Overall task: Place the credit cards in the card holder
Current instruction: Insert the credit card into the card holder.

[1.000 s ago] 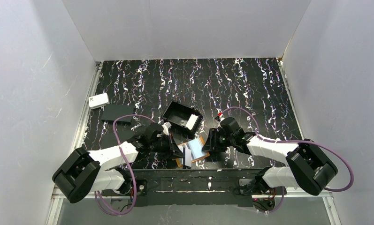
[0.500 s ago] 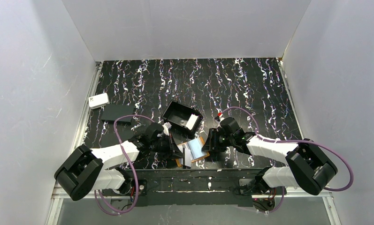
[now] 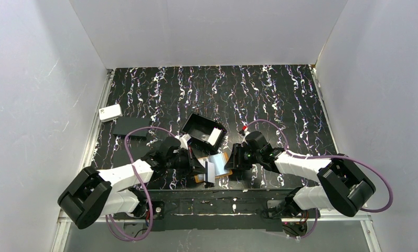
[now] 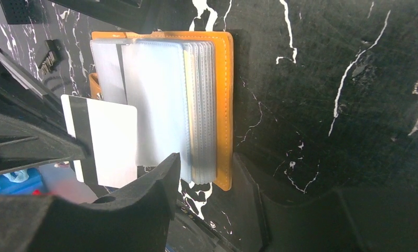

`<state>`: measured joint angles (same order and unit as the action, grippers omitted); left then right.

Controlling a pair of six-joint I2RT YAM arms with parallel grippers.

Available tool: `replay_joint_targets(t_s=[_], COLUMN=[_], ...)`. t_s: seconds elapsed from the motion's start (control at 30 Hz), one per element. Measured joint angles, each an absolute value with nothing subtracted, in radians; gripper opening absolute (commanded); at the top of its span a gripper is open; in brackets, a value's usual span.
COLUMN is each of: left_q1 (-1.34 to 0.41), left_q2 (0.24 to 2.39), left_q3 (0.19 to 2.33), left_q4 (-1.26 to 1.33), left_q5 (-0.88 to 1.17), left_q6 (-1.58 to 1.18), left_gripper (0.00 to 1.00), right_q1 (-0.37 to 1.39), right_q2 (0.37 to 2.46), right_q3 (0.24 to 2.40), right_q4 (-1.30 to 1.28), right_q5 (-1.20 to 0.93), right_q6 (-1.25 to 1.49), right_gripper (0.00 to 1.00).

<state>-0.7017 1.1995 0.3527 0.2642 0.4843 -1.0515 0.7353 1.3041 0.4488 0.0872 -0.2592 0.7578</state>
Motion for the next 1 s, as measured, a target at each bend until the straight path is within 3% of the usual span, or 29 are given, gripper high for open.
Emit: replay_joint_targets(t_s=[1.0], left_q1=[-0.604], left_q2=[1.371], left_q3=[0.368], left_q4=[0.418], left_q5=[0.572], left_q6=[-1.018], left_gripper=[0.0], right_q1=[0.74], right_q2=[1.344], right_q3=[0.469], right_q4=[0.107], right_q5=[-0.276], right_q6=[0.76], right_gripper=[0.48])
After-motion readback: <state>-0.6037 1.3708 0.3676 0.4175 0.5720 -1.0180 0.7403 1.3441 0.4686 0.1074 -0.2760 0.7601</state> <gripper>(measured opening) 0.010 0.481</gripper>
